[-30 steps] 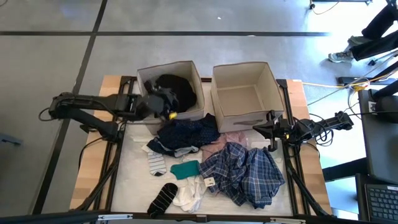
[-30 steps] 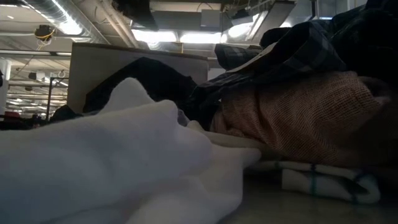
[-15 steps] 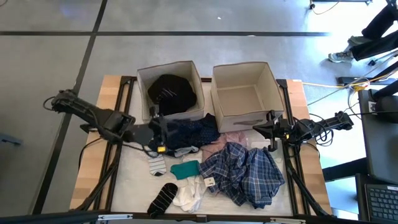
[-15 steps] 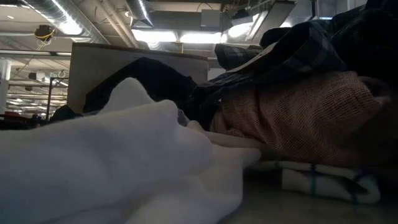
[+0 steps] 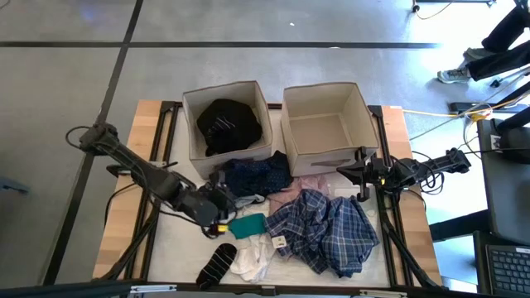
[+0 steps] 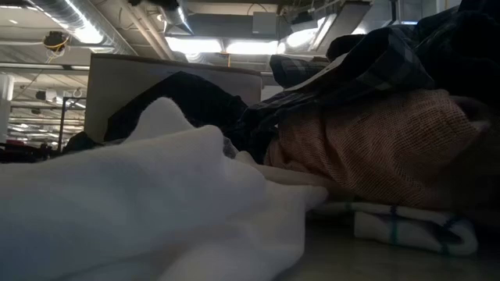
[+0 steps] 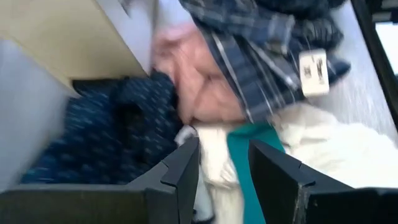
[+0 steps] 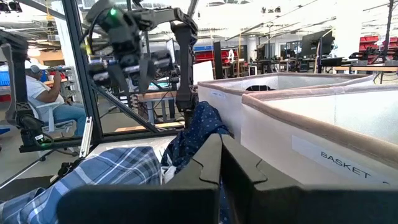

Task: Sort clothes
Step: Put the black sock into the left laundry organizer

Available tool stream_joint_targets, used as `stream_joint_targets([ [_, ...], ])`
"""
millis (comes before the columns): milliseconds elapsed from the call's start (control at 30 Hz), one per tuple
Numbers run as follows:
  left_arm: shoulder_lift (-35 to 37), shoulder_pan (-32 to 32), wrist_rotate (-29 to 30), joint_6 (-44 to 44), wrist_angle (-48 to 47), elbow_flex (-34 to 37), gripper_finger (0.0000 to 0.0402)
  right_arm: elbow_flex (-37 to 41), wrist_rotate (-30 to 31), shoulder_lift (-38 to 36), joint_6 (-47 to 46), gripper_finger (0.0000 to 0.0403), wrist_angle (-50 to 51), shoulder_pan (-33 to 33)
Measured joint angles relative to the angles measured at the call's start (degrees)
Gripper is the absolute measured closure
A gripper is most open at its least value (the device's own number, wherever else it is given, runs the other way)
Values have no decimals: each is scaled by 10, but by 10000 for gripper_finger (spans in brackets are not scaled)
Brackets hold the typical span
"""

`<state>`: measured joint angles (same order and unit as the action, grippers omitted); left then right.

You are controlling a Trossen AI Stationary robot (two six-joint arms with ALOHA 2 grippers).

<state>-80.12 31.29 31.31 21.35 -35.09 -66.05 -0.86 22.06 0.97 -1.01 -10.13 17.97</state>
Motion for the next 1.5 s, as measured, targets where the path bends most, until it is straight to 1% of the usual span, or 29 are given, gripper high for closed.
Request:
stream_joint_targets([
  [167, -52, 4, -40, 45, -3, 0, 272, 0, 0, 0, 0, 391, 0, 0],
  [400, -118, 5, -180, 84, -2, 0, 272, 0, 0, 0, 0, 391, 0, 0],
  [500, -143, 7, -234, 80, 2, 0, 272, 0, 0, 0, 0, 391, 0, 0],
  [633, -177, 11, -273, 71, 7, 0, 272, 0, 0, 0, 0, 391, 0, 0],
  [767, -204, 18, -309, 56, 33, 0, 272, 0, 0, 0, -1, 391, 0, 0],
  [1000, -237, 29, -313, 52, 64, 0, 272, 0, -2, 0, -2, 391, 0, 0],
  [1233, -252, 30, -312, 50, 61, 0, 277, 0, -2, 0, -2, 391, 0, 0],
  [1333, -252, 29, -312, 47, 62, 0, 301, 0, -6, 0, -2, 391, 0, 0],
  [1500, -252, 28, -313, 30, 62, 0, 369, 0, -6, 0, -2, 391, 0, 0],
])
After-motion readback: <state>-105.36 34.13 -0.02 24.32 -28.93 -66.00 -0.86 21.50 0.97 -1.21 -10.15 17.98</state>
